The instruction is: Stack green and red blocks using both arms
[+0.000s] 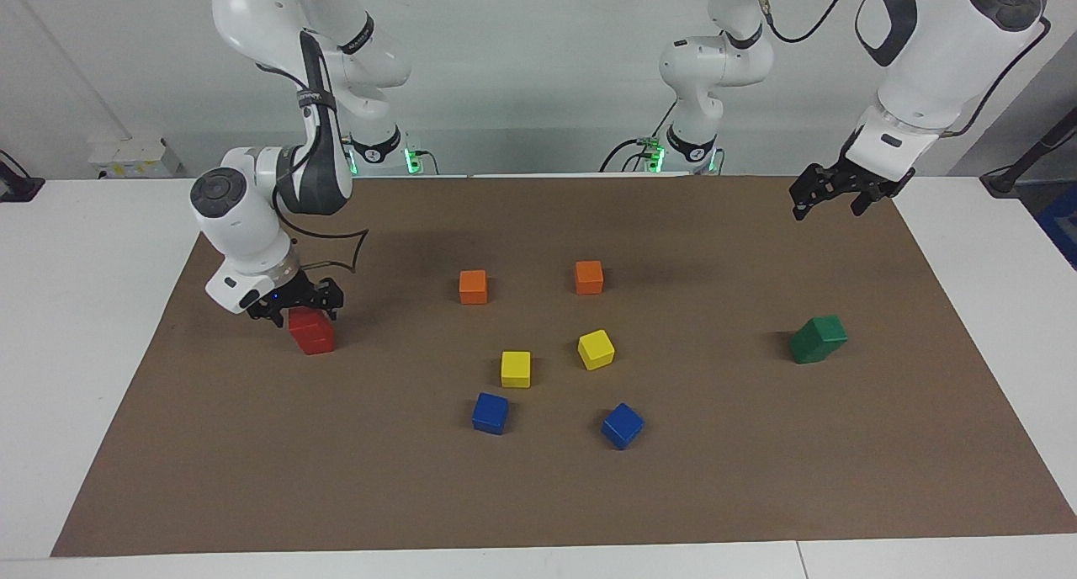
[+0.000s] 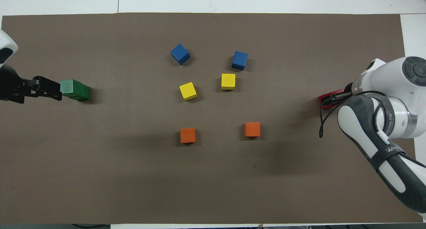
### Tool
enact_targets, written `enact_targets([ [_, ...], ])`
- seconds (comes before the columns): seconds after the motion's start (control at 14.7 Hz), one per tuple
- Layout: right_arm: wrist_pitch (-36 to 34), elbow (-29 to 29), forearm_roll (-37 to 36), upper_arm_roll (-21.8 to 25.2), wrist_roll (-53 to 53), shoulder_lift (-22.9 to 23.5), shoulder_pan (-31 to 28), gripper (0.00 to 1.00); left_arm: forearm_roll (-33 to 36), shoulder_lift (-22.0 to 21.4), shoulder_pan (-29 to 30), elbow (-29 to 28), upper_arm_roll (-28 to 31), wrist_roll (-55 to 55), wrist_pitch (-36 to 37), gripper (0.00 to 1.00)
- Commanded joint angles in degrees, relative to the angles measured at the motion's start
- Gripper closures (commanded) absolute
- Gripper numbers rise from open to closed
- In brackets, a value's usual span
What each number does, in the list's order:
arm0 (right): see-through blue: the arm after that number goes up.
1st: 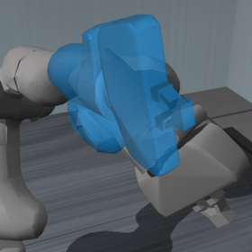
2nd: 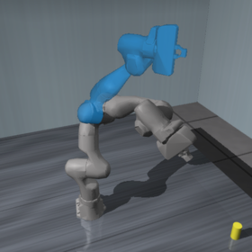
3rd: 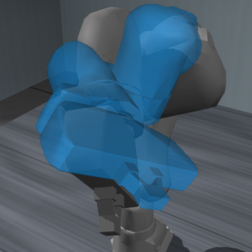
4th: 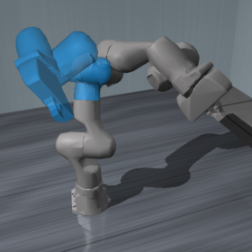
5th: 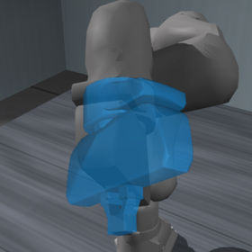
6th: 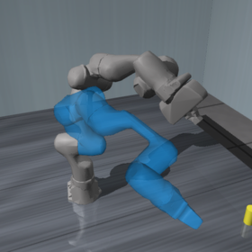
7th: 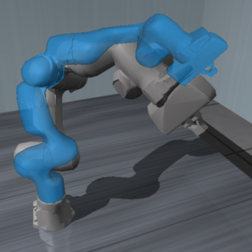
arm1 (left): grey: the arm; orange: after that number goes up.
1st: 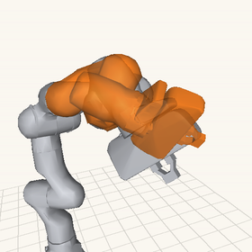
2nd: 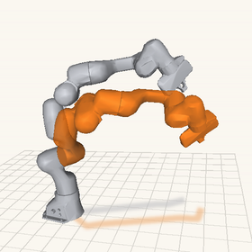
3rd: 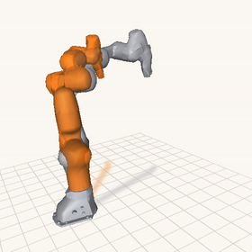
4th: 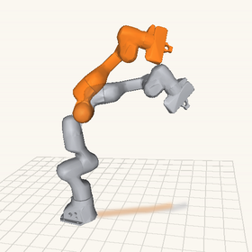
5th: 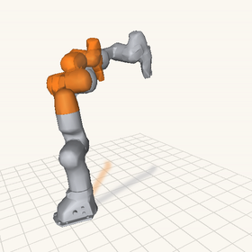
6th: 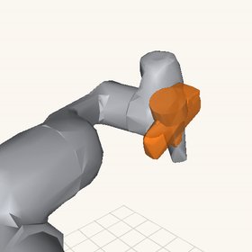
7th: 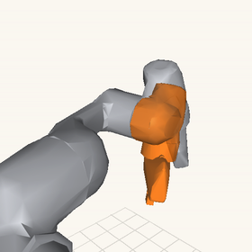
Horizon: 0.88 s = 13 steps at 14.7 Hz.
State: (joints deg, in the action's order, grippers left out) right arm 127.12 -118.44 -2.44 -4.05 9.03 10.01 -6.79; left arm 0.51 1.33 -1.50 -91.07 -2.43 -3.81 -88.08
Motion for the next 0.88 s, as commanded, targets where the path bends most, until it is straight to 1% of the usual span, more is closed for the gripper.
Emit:
enact_targets([
  [0.0, -2.8, 3.2, 0.1, -0.3, -2.2, 0.1, -0.1, 0.00, -0.3, -1.1, -0.8, -0.2, 0.5, -0.7, 0.5, 0.00],
  [0.2, -2.5, 7.1, 0.2, -0.4, -6.0, -0.4, 0.0, 0.00, -0.5, -1.2, -0.7, 0.1, 0.7, -0.2, 0.6, 0.00],
  [0.27, -2.9, 9.3, 0.2, -0.6, -7.4, -0.8, 0.1, 0.00, -0.5, -1.2, -0.7, 0.1, 0.9, -0.1, 1.2, 0.00],
  [0.41, -4.8, 12.4, 0.2, -1.6, -8.2, -3.5, 0.6, 0.00, -0.6, -1.2, -0.7, 0.1, 1.2, -0.1, 1.2, 0.00],
  [0.48, -7.3, 13.7, 0.2, -1.9, -8.2, -5.2, 0.6, 0.00, -0.6, -1.1, -0.7, 0.1, 1.2, -0.1, 1.3, 0.00],
  [0.68, -17.9, 16.5, 0.2, -2.1, -7.5, -10.2, 0.7, 0.00, -0.6, -0.7, -0.7, 0.6, 1.1, -0.1, 2.6, 0.00],
  [0.75, -22.4, 18.0, 0.6, -2.1, -6.3, -11.4, 0.6, 0.00, -0.6, -0.9, -0.2, 0.8, 1.1, 0.1, 3.7, 0.00],
  [0.81, -27.0, 20.6, 2.7, -1.9, -4.8, -11.7, 0.4, 0.00, -0.6, -0.9, 0.0, 1.0, 1.0, 0.1, 4.0, 0.00],
])
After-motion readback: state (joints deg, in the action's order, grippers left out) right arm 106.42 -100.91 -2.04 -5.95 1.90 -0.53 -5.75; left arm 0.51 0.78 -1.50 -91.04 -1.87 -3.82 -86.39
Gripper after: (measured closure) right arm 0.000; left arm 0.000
